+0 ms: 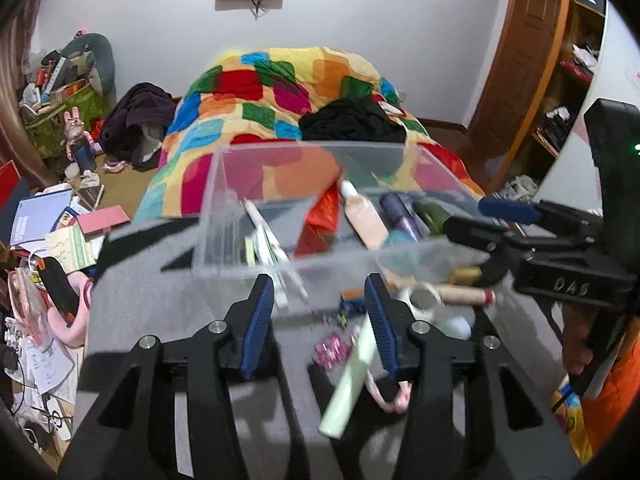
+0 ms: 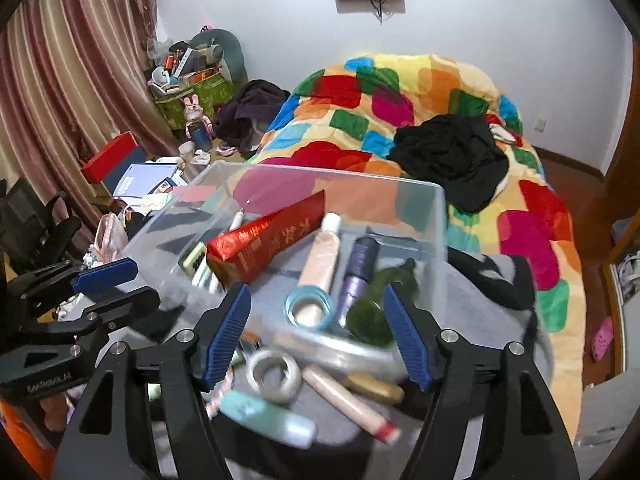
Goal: Organize objects
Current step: 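Grasp the pale green cylinder with the left tool while the right tool grasps the beige spray can, then lower the green cylinder into the bin with the left tool while the right tool places the spray can there, then grasp the pink-white rope toy with the left tool while the right tool grasps the gold block, then drop the rope toy into the bin with the left tool while the right tool places the gold block there, then grasp the pink charm with the left tool while the right tool grasps the mint-green bottle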
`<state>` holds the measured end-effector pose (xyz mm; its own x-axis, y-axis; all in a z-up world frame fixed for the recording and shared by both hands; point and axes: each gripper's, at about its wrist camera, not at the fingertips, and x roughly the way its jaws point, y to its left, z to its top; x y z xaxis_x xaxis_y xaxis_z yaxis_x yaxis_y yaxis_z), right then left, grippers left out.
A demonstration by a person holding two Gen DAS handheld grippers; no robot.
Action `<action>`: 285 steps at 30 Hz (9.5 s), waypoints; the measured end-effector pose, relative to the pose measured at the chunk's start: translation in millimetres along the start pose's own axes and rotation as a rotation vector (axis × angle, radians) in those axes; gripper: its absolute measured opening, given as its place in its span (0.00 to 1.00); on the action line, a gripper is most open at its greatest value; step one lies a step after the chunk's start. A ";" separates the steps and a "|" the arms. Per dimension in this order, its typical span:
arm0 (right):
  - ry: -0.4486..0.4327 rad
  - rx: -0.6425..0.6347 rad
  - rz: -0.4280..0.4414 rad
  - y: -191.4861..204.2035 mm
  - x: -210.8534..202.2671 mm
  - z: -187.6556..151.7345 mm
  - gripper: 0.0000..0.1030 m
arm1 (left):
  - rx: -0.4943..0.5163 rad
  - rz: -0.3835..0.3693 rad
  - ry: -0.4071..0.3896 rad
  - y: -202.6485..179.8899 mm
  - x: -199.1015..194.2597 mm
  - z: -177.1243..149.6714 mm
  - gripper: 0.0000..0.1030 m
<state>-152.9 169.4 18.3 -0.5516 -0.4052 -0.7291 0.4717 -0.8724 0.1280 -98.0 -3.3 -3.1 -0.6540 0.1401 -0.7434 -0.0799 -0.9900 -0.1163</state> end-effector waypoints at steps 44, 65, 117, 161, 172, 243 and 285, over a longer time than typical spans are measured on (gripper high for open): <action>0.143 -0.009 0.005 -10.2 -8.8 -92.3 0.19 | 0.005 0.019 0.130 -1.9 -6.3 -88.3 0.15; -0.046 -0.004 0.043 11.1 -56.9 -61.3 0.13 | -0.108 -0.010 -0.056 12.2 -49.1 -48.4 0.14; 0.087 0.021 0.043 -2.1 38.6 20.8 0.25 | -0.007 0.009 0.027 11.5 20.5 37.0 0.27; 0.102 0.186 -0.049 -31.5 24.3 -59.8 0.36 | 0.050 -0.058 0.080 -31.4 6.6 -73.5 0.15; 0.038 0.119 0.005 -9.7 -10.4 -63.4 0.36 | -0.063 -0.063 -0.008 -6.1 -30.2 -61.6 0.15; -0.055 0.020 -0.010 18.4 2.3 13.7 0.67 | -0.062 0.007 -0.055 10.6 0.4 34.1 0.60; 0.168 -0.120 0.086 35.2 35.4 -68.2 0.63 | 0.078 0.049 0.201 2.8 61.5 -24.5 0.42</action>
<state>-108.9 143.0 -48.8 -0.3879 -0.4171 -0.8219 0.5962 -0.7936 0.1214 -120.0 3.0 -65.3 -0.4961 0.0847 -0.8641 -0.1147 -0.9929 -0.0314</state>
